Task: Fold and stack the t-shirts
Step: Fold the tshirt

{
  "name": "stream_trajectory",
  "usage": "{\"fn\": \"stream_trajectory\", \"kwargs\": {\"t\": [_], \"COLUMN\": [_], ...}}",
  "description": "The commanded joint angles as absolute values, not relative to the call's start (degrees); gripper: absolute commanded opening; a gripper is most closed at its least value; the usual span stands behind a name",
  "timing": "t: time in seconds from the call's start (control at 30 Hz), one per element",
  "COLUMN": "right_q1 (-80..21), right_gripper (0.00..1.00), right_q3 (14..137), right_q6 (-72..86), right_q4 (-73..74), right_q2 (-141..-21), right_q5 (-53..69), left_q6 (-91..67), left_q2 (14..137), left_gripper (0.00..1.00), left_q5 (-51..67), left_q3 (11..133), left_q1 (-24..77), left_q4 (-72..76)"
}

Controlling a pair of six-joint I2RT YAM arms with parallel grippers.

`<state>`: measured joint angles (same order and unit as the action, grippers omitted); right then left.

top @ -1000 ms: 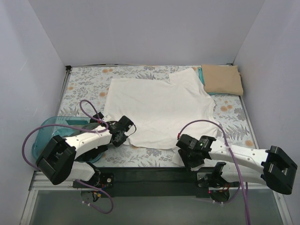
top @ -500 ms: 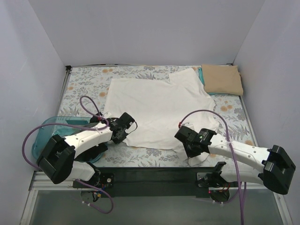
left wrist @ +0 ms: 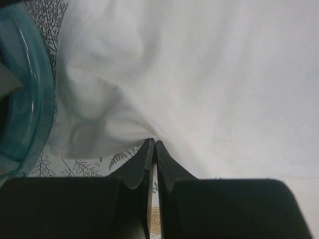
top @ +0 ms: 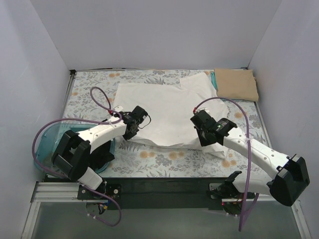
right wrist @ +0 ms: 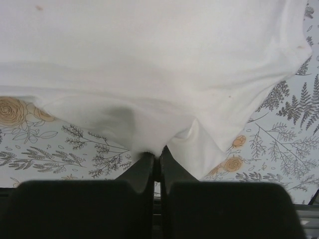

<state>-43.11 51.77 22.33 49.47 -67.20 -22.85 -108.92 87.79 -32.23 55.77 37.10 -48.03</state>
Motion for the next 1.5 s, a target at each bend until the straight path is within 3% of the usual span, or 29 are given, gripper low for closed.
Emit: {"fn": "stream_trajectory", "kwargs": {"t": [0.0,0.73,1.13,1.17,1.2,1.3,1.43,1.47], "right_q1": [-40.62,-27.51,-20.22,-19.17,-18.99,-18.90,-18.90,-18.98], "right_gripper": [0.01,0.01,0.01,0.17,0.33,0.53,0.70,0.98], "right_q3": [56.86,69.96,81.81,83.13,84.54,88.76,88.69,86.77], "right_q6": [17.94,2.82,-19.42,-19.42,-19.42,-18.29,-10.67,-9.33], "right_q4": [47.82,38.76,32.43,32.34,32.52,32.87,32.44,32.17], "right_q2": [-69.69,-84.19,-99.92,-101.50,-104.65,-108.27,-105.13,-103.73], "right_q5": [-25.75,-21.45,-7.57,-7.56,-7.91,-12.73,-16.43,-15.57], "left_q6": [-104.69,-88.24,-83.24,-82.97,-82.01,-81.91,-82.96,-83.40], "left_q2": [88.24,102.74,112.67,114.33,115.13,117.06,113.74,112.60], "left_gripper": [0.00,0.00,0.00,0.00,0.27,0.75,0.89,0.89], "left_q5": [-35.86,-32.08,-28.92,-28.57,-28.39,-28.39,-28.92,-28.74], "left_q3": [59.58,75.84,86.12,87.09,87.97,92.27,92.90,91.51], "left_q1": [35.42,27.78,24.09,23.82,23.47,23.12,23.12,23.12], "left_q4": [-47.55,-41.22,-39.46,-39.81,-39.99,-42.62,-43.42,-43.33]}}
